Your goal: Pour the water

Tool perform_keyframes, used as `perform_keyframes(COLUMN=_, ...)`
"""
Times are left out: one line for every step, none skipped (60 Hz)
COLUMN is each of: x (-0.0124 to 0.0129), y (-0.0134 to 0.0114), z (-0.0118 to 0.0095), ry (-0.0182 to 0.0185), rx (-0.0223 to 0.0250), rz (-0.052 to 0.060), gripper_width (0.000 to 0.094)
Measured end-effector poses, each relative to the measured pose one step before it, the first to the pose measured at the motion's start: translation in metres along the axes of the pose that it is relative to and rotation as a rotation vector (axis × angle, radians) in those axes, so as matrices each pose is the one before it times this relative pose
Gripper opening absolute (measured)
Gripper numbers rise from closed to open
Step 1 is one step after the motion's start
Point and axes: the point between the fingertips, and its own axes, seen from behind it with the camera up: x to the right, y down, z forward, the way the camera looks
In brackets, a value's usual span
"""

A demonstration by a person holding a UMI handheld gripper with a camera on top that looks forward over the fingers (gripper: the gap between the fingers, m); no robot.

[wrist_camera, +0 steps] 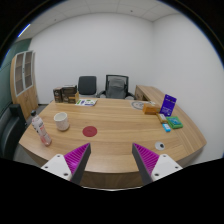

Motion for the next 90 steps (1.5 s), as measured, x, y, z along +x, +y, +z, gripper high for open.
perform_keyframes(x=-0.00002, y=0.00128, z=-0.00009, ry=0.00028, rx=-0.00321, rz=-0.0003, gripper_width=0.0858)
perform_keyframes(x=-0.00040, y=0.00138, z=0.00022, ry=0.00001, rx=-0.00295, rz=0.0002, gripper_width=0.0858)
perform_keyframes(x=-0.00055, y=0.00121, z=0.00058, ry=0.00012, rx=-0.00239, rz=-0.0005, gripper_width=0.0857)
perform_keyframes(x=-0.00085, y=0.00180, z=0.00073, ry=0.00037, rx=-0.00260, rz=-0.0010, gripper_width=0.0857)
perform_keyframes(x=-0.00125, y=0.00180, z=0.00073, ry=0.00069, rx=-0.00317, rz=-0.0016, gripper_width=0.0858)
perform_keyframes(x=-0.00118, y=0.00214, z=0.00070, ry=0.00099, rx=-0.00329, rz=-0.0012, gripper_width=0.0858)
perform_keyframes(x=-0.00141, y=0.00204, z=0.00069, ry=0.00026, rx=-0.00269, rz=-0.0015, gripper_width=0.0856)
perform_keyframes(x=-0.00158, y=0.00200, z=0.00044, ry=0.00026, rx=-0.00264, rz=-0.0013, gripper_width=0.0856)
perform_keyframes(x=-0.00125, y=0.00300, z=-0.00282, ry=-0.00145, rx=-0.00119, rz=-0.0009, gripper_width=0.0856)
perform_keyframes(x=-0.00248, y=0.00302, z=0.00084, ry=0.00087, rx=-0.00296, rz=-0.0005, gripper_width=0.0858)
perform_keyframes(x=-0.00229, y=0.00286, z=0.00020, ry=0.00059, rx=-0.00320, rz=-0.0007, gripper_width=0.0857)
perform_keyframes(x=-0.00297, y=0.00306, z=-0.00027, ry=-0.00088, rx=-0.00265, rz=-0.0013, gripper_width=0.0858)
perform_keyframes(x=-0.00255, y=0.00272, z=-0.00014, ry=-0.00175, rx=-0.00265, rz=-0.0016, gripper_width=0.0858)
perform_keyframes(x=-0.00298, y=0.00259, z=-0.00023, ry=-0.00135, rx=-0.00234, rz=-0.0015, gripper_width=0.0858)
perform_keyframes(x=-0.00291, y=0.00294, z=-0.00068, ry=-0.00066, rx=-0.00228, rz=-0.0014, gripper_width=0.0858)
perform_keyframes(x=-0.00282, y=0.00296, z=-0.00038, ry=0.00003, rx=-0.00230, rz=-0.0011, gripper_width=0.0858)
perform_keyframes(x=-0.00331, y=0.00355, z=-0.00045, ry=-0.00021, rx=-0.00284, rz=-0.0012, gripper_width=0.0858)
perform_keyframes(x=-0.00351, y=0.00361, z=-0.00053, ry=-0.00105, rx=-0.00361, rz=-0.0019, gripper_width=0.0858)
perform_keyframes(x=-0.00382, y=0.00317, z=-0.00071, ry=-0.00171, rx=-0.00285, rz=-0.0016, gripper_width=0.0857)
perform_keyframes(x=-0.00405, y=0.00314, z=-0.00058, ry=-0.00227, rx=-0.00217, rz=-0.0017, gripper_width=0.0858)
perform_keyframes(x=-0.00430, y=0.00329, z=-0.00082, ry=-0.00213, rx=-0.00288, rz=-0.0019, gripper_width=0.0860)
perform_keyframes(x=-0.00390, y=0.00342, z=-0.00029, ry=-0.00156, rx=-0.00323, rz=-0.0021, gripper_width=0.0860)
perform_keyframes(x=-0.00433, y=0.00304, z=-0.00049, ry=-0.00167, rx=-0.00273, rz=-0.0014, gripper_width=0.0857)
perform_keyframes(x=-0.00493, y=0.00315, z=-0.00024, ry=-0.00241, rx=-0.00300, rz=-0.0013, gripper_width=0.0858)
perform_keyframes(x=-0.00550, y=0.00287, z=-0.00046, ry=-0.00206, rx=-0.00267, rz=-0.0007, gripper_width=0.0858)
perform_keyframes(x=-0.00579, y=0.00249, z=-0.00024, ry=-0.00205, rx=-0.00114, rz=-0.0004, gripper_width=0.0857)
perform_keyframes(x=-0.00611, y=0.00211, z=-0.00048, ry=-0.00258, rx=-0.00092, rz=-0.0002, gripper_width=0.0858)
perform_keyframes(x=-0.00584, y=0.00228, z=-0.00014, ry=-0.00314, rx=-0.00090, rz=-0.0005, gripper_width=0.0857)
perform_keyframes(x=-0.00582, y=0.00196, z=-0.00017, ry=-0.00349, rx=-0.00047, rz=-0.0002, gripper_width=0.0858)
perform_keyframes(x=-0.00671, y=0.00188, z=-0.00022, ry=-0.00307, rx=0.00006, rz=0.0001, gripper_width=0.0856)
perform_keyframes(x=-0.00675, y=0.00163, z=0.00008, ry=-0.00280, rx=0.00008, rz=0.0003, gripper_width=0.0857)
perform_keyframes(x=-0.00697, y=0.00129, z=0.00038, ry=-0.00284, rx=0.00090, rz=0.0007, gripper_width=0.0858)
perform_keyframes(x=-0.00728, y=0.00107, z=0.00076, ry=-0.00336, rx=0.00143, rz=0.0007, gripper_width=0.0859)
perform_keyframes(x=-0.00834, y=0.00086, z=0.00060, ry=-0.00475, rx=0.00239, rz=0.0011, gripper_width=0.0860)
perform_keyframes(x=-0.00818, y=0.00047, z=0.00104, ry=-0.00589, rx=0.00320, rz=0.0013, gripper_width=0.0859)
perform_keyframes(x=-0.00874, y=0.00057, z=0.00094, ry=-0.00523, rx=0.00395, rz=0.0013, gripper_width=0.0860)
perform_keyframes(x=-0.00766, y=0.00024, z=0.00131, ry=-0.00384, rx=0.00370, rz=0.0021, gripper_width=0.0861)
perform_keyframes(x=-0.00848, y=0.00009, z=0.00157, ry=-0.00309, rx=0.00297, rz=0.0028, gripper_width=0.0860)
perform_keyframes(x=-0.00881, y=0.00007, z=0.00204, ry=-0.00348, rx=0.00196, rz=0.0022, gripper_width=0.0860)
perform_keyframes(x=-0.00909, y=-0.00040, z=0.00172, ry=-0.00464, rx=0.00232, rz=0.0027, gripper_width=0.0862)
perform_keyframes(x=-0.00933, y=-0.00033, z=0.00166, ry=-0.00576, rx=0.00372, rz=0.0027, gripper_width=0.0862)
perform_keyframes(x=-0.00936, y=-0.00075, z=0.00214, ry=-0.00630, rx=0.00426, rz=0.0030, gripper_width=0.0862)
perform_keyframes(x=-0.00929, y=-0.00086, z=0.00234, ry=-0.00634, rx=0.00497, rz=0.0029, gripper_width=0.0862)
perform_keyframes(x=-0.00945, y=-0.00108, z=0.00303, ry=-0.00632, rx=0.00469, rz=0.0022, gripper_width=0.0862)
perform_keyframes(x=-0.00945, y=-0.00101, z=0.00266, ry=-0.00660, rx=0.00492, rz=0.0018, gripper_width=0.0860)
perform_keyframes(x=-0.00971, y=-0.00109, z=0.00323, ry=-0.00752, rx=0.00505, rz=0.0016, gripper_width=0.0862)
perform_keyframes(x=-0.00948, y=-0.00133, z=0.00337, ry=-0.00792, rx=0.00553, rz=0.0016, gripper_width=0.0861)
perform_keyframes(x=-0.01004, y=-0.00169, z=0.00340, ry=-0.00826, rx=0.00676, rz=0.0016, gripper_width=0.0859)
perform_keyframes(x=-0.00942, y=-0.00318, z=0.00254, ry=-0.00762, rx=0.00488, rz=0.0011, gripper_width=0.0858)
perform_keyframes(x=-0.00860, y=-0.00036, z=0.00654, ry=-0.00595, rx=0.01051, rz=0.0010, gripper_width=0.0858)
perform_keyframes(x=-0.00828, y=-0.00162, z=0.00466, ry=-0.00494, rx=0.00682, rz=0.0011, gripper_width=0.0858)
perform_keyframes(x=-0.00794, y=-0.00172, z=0.00515, ry=-0.00512, rx=0.00657, rz=0.0008, gripper_width=0.0857)
perform_keyframes(x=-0.00799, y=-0.00278, z=0.00342, ry=-0.00603, rx=0.00480, rz=0.0001, gripper_width=0.0857)
perform_keyframes(x=-0.00765, y=-0.00182, z=0.00573, ry=-0.00578, rx=0.00900, rz=-0.0003, gripper_width=0.0859)
perform_keyframes(x=-0.00722, y=-0.00108, z=0.00681, ry=-0.00512, rx=0.01196, rz=-0.0003, gripper_width=0.0858)
perform_keyframes(x=-0.00692, y=-0.00367, z=0.00385, ry=-0.00455, rx=0.00594, rz=-0.0013, gripper_width=0.0857)
perform_keyframes(x=-0.00587, y=-0.00088, z=0.00746, ry=-0.00202, rx=0.01226, rz=-0.0010, gripper_width=0.0859)
perform_keyframes(x=-0.00693, y=-0.00446, z=0.00514, ry=0.00029, rx=0.00820, rz=-0.0013, gripper_width=0.0861)
perform_keyframes(x=-0.00565, y=-0.00253, z=0.00638, ry=-0.00061, rx=0.00951, rz=-0.0021, gripper_width=0.0861)
perform_keyframes(x=-0.00469, y=-0.00252, z=0.00587, ry=-0.00159, rx=0.00847, rz=-0.0031, gripper_width=0.0861)
perform_keyframes(x=-0.00458, y=-0.00231, z=0.00628, ry=-0.00149, rx=0.00879, rz=-0.0030, gripper_width=0.0861)
perform_keyframes(x=-0.00384, y=-0.00267, z=0.00665, ry=0.00036, rx=0.00889, rz=-0.0025, gripper_width=0.0861)
perform_keyframes(x=-0.00286, y=-0.00227, z=0.00636, ry=0.00325, rx=0.00848, rz=-0.0015, gripper_width=0.0860)
perform_keyframes(x=-0.00246, y=-0.00196, z=0.00651, ry=0.00340, rx=0.00719, rz=0.0000, gripper_width=0.0858)
perform_keyframes(x=-0.00201, y=-0.00158, z=0.00634, ry=0.00372, rx=0.00574, rz=0.0011, gripper_width=0.0856)
perform_keyframes(x=-0.00134, y=-0.00203, z=0.00653, ry=0.00376, rx=0.00627, rz=0.0031, gripper_width=0.0857)
perform_keyframes(x=-0.00099, y=-0.00160, z=0.00632, ry=0.00397, rx=0.00530, rz=0.0043, gripper_width=0.0857)
perform_keyframes(x=-0.00154, y=-0.00068, z=0.00652, ry=0.00440, rx=0.00378, rz=0.0046, gripper_width=0.0857)
perform_keyframes(x=-0.00114, y=-0.00043, z=0.00645, ry=0.00457, rx=0.00170, rz=0.0031, gripper_width=0.0857)
perform_keyframes(x=0.00040, y=0.00038, z=0.00652, ry=0.00311, rx=0.00002, rz=0.0024, gripper_width=0.0855)
perform_keyframes(x=0.00038, y=-0.00094, z=0.00509, ry=0.00371, rx=0.00087, rz=0.0043, gripper_width=0.0855)
perform_keyframes(x=-0.00014, y=0.00036, z=0.00641, ry=0.00613, rx=0.00081, rz=0.0041, gripper_width=0.0851)
perform_keyframes(x=-0.00064, y=-0.00174, z=0.00472, ry=0.00374, rx=0.00501, rz=0.0050, gripper_width=0.0845)
perform_keyframes(x=0.00022, y=-0.00061, z=0.00524, ry=0.00353, rx=0.00507, rz=0.0038, gripper_width=0.0837)
perform_keyframes(x=0.00023, y=-0.00077, z=0.00468, ry=0.00325, rx=0.00383, rz=0.0029, gripper_width=0.0828)
perform_keyframes(x=0.00014, y=-0.00014, z=0.00462, ry=0.00205, rx=0.00306, rz=0.0015, gripper_width=0.0819)
perform_keyframes(x=0.00056, y=-0.00015, z=0.00406, ry=0.00293, rx=0.00261, rz=0.0007, gripper_width=0.0811)
perform_keyframes(x=0.00088, y=-0.00064, z=0.00400, ry=0.00382, rx=0.00510, rz=-0.0001, gripper_width=0.0799)
perform_keyframes(x=0.00071, y=-0.00075, z=0.00409, ry=0.00262, rx=0.00606, rz=-0.0016, gripper_width=0.0780)
perform_keyframes(x=0.00085, y=-0.00041, z=0.00384, ry=0.00313, rx=0.00560, rz=-0.0021, gripper_width=0.0758)
perform_keyframes(x=0.00085, y=0.00003, z=0.00361, ry=0.00318, rx=0.00409, rz=-0.0031, gripper_width=0.0732)
perform_keyframes(x=0.00069, y=0.00009, z=0.00373, ry=0.00284, rx=0.00505, rz=-0.0032, gripper_width=0.0705)
perform_keyframes(x=0.00062, y=-0.00064, z=0.00289, ry=0.00251, rx=0.00633, rz=-0.0032, gripper_width=0.0679)
perform_keyframes(x=0.00117, y=-0.00051, z=0.00251, ry=0.00316, rx=0.00665, rz=-0.0021, gripper_width=0.0651)
perform_keyframes(x=-0.00022, y=-0.00061, z=0.00149, ry=0.00020, rx=0.00526, rz=-0.0031, gripper_width=0.0617)
perform_keyframes(x=-0.00059, y=-0.00031, z=0.00149, ry=-0.00278, rx=0.00394, rz=-0.0037, gripper_width=0.0578)
perform_keyframes(x=-0.00105, y=-0.00064, z=0.00099, ry=-0.00500, rx=0.00483, rz=-0.0035, gripper_width=0.0533)
perform_keyframes(x=0.00013, y=-0.00122, z=0.00085, ry=-0.00139, rx=0.00624, rz=-0.0033, gripper_width=0.0495)
perform_keyframes(x=0.00038, y=-0.00128, z=0.00014, ry=-0.00118, rx=0.00826, rz=-0.0041, gripper_width=0.0491)
perform_keyframes(x=-0.00039, y=0.00011, z=0.00060, ry=-0.00133, rx=0.00444, rz=-0.0045, gripper_width=0.0488)
